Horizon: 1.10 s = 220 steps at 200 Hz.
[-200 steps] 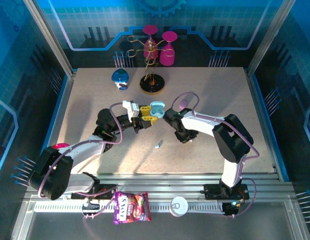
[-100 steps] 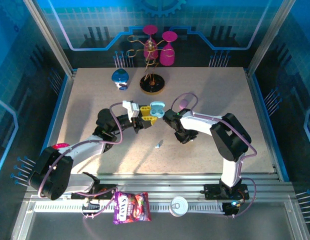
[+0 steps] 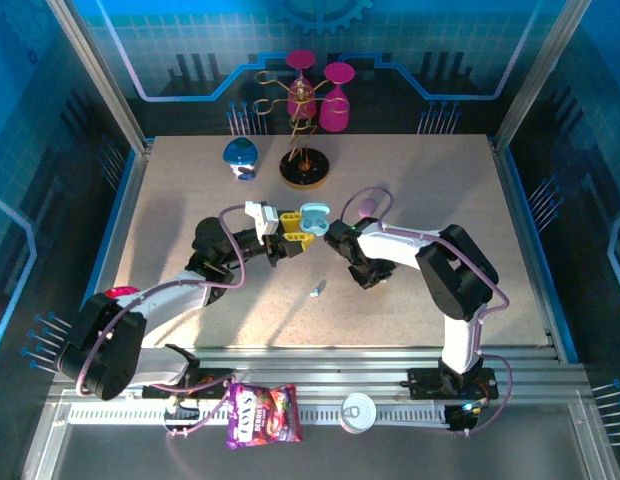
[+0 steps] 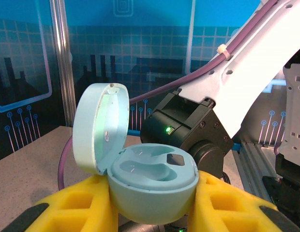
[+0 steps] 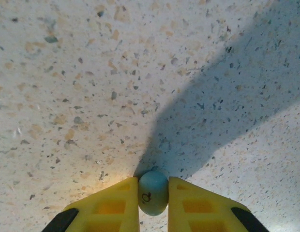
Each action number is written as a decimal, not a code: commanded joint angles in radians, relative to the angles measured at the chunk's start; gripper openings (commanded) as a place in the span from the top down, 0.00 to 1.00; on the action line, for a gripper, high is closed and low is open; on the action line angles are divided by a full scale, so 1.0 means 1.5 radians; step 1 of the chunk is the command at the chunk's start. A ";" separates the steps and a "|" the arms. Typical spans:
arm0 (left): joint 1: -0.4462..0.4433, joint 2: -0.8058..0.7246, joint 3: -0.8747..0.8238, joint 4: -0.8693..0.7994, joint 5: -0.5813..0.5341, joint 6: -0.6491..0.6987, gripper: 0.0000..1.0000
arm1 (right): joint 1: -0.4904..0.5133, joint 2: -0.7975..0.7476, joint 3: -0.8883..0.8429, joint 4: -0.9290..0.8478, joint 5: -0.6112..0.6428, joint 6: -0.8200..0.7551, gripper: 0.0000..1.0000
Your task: Insert wireless bluetooth earbuds into charging case
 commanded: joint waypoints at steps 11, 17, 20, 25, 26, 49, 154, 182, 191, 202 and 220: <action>0.007 -0.009 -0.011 0.006 -0.011 0.011 0.69 | -0.011 -0.087 -0.023 0.032 -0.078 -0.002 0.84; 0.007 -0.008 -0.011 0.009 -0.010 0.009 0.69 | -0.024 -0.106 -0.033 0.046 -0.108 0.002 0.84; 0.007 -0.007 -0.011 0.011 -0.010 0.008 0.69 | -0.028 -0.111 -0.036 0.051 -0.116 0.002 0.84; 0.007 -0.006 -0.010 0.013 -0.010 0.005 0.69 | -0.036 -0.126 -0.044 0.060 -0.135 0.003 0.85; 0.007 -0.006 -0.011 0.014 -0.010 0.005 0.69 | -0.039 -0.128 -0.045 0.061 -0.138 0.004 0.85; 0.009 -0.006 -0.012 0.017 -0.009 0.003 0.70 | -0.081 -0.169 -0.069 0.077 -0.199 0.017 0.85; 0.007 0.072 0.006 0.104 0.020 -0.064 0.70 | -0.260 -0.325 -0.180 0.215 -0.547 0.121 0.84; 0.006 0.108 0.024 0.139 0.030 -0.094 0.70 | -0.260 -0.380 -0.169 0.210 -0.583 0.095 0.84; 0.006 0.115 0.029 0.143 0.035 -0.099 0.70 | -0.262 -0.391 -0.158 0.204 -0.596 0.092 0.84; 0.005 0.122 0.033 0.146 0.038 -0.103 0.70 | -0.264 -0.401 -0.151 0.208 -0.628 0.101 0.85; 0.005 0.125 0.036 0.147 0.042 -0.106 0.70 | -0.267 -0.418 -0.146 0.243 -0.708 0.122 0.85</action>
